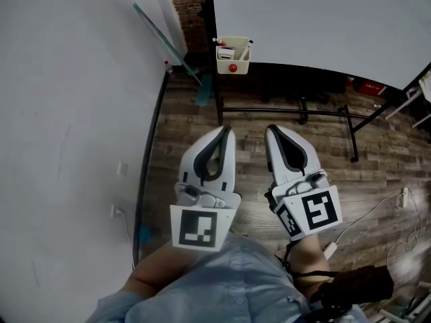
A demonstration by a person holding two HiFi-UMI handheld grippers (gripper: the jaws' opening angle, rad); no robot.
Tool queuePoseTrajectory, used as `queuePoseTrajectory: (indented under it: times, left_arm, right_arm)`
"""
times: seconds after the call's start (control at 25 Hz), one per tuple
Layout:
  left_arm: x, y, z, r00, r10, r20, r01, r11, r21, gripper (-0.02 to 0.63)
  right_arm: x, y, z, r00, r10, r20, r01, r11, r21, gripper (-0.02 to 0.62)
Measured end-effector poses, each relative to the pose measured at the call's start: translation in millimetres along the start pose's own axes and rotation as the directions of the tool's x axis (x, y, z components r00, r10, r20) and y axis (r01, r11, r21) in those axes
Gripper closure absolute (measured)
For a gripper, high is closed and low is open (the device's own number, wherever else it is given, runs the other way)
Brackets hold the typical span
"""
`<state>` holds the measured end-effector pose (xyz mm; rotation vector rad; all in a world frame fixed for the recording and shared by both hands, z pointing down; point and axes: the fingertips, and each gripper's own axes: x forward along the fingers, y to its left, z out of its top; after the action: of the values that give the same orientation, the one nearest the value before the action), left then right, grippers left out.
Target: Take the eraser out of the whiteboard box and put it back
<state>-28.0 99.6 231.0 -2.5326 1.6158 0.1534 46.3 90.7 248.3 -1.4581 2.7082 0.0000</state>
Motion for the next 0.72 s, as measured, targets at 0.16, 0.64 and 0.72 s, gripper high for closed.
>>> queuePoseTrajectory:
  times: [0.16, 0.64, 0.72]
  left_arm:
    - [21.2, 31.2, 1.0, 1.000, -0.011, 0.024, 0.011, 1.000, -0.015, 0.601]
    - [52.9, 89.3, -11.1, 0.998, -0.056, 0.042, 0.059, 0.995, -0.077, 0.601]
    - [55.5, 91.7, -12.7, 0.997, -0.063, 0.042, 0.066, 0.994, -0.084, 0.601]
  right_arm:
    - [36.5, -0.2, 3.1, 1.000, -0.013, -0.002, 0.013, 1.000, -0.017, 0.594]
    - [101.7, -3.4, 9.8, 0.997, -0.070, -0.009, 0.070, 0.996, -0.055, 0.594]
    - [105.6, -5.0, 11.4, 0.997, -0.077, -0.010, 0.076, 0.995, -0.065, 0.594]
